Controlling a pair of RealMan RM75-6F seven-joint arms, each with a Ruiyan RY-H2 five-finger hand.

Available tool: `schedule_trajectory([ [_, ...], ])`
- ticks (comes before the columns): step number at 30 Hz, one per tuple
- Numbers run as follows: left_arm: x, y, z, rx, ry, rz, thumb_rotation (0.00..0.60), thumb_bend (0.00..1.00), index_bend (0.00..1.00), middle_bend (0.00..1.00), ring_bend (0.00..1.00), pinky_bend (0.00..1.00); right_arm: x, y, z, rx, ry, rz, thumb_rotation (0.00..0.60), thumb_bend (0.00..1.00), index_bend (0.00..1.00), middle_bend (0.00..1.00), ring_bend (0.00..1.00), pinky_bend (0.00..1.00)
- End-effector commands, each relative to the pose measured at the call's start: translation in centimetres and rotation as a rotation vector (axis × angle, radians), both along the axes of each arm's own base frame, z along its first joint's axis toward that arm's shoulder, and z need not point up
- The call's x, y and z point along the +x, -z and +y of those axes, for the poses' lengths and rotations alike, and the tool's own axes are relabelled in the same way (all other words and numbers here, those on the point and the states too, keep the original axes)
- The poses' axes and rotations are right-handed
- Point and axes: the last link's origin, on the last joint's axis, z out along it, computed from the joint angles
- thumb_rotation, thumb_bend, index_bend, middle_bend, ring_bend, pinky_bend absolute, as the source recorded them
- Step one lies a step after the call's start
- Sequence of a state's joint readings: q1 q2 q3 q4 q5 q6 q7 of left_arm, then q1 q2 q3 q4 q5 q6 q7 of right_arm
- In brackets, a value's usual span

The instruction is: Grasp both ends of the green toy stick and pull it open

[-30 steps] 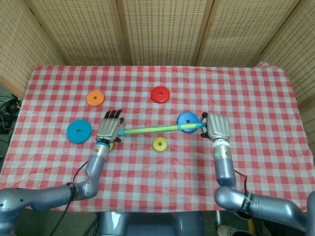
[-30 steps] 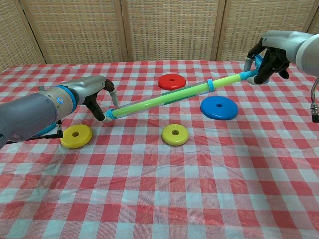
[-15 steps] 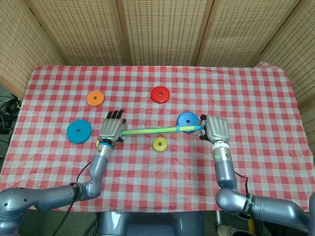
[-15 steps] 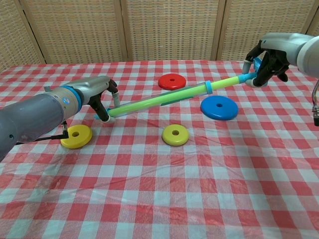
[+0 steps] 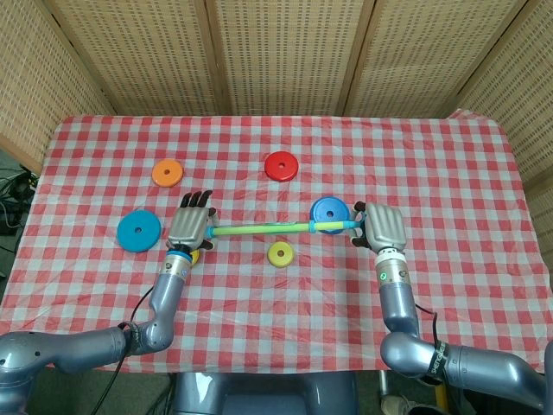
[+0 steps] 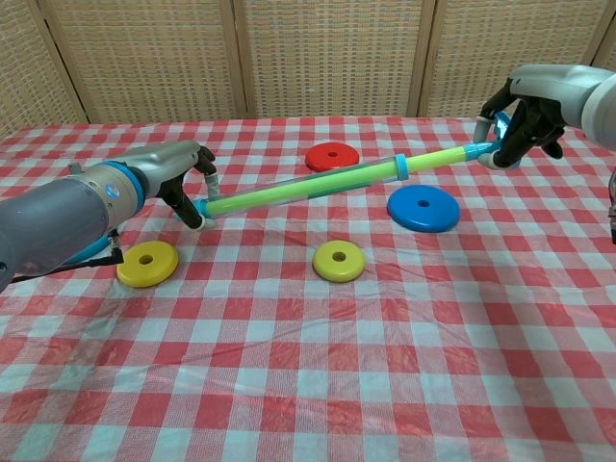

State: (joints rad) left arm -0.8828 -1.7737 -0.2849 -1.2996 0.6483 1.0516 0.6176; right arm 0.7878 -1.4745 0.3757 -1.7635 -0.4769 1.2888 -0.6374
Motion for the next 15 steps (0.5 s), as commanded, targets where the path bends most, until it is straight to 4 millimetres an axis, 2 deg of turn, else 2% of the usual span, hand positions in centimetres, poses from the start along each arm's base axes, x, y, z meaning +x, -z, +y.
schedule_trajectory([
  [1,-0.5,-0.4,-0.1,0.004,-0.009,0.003,0.600,0.31,0.57,0.00,0.00,0.00,-0.3,0.0,0.0,-0.004,0.002,0.007,0.600,0.60,0.80,1.00,1.00,0.81],
  [15,-2.6,-2.8,-1.0,0.037,-0.005,0.018,0.600,0.31,0.59,0.00,0.00,0.00,-1.7,-0.5,-0.2,-0.024,0.023,0.026,0.600,0.60,0.80,1.00,1.00,0.81],
])
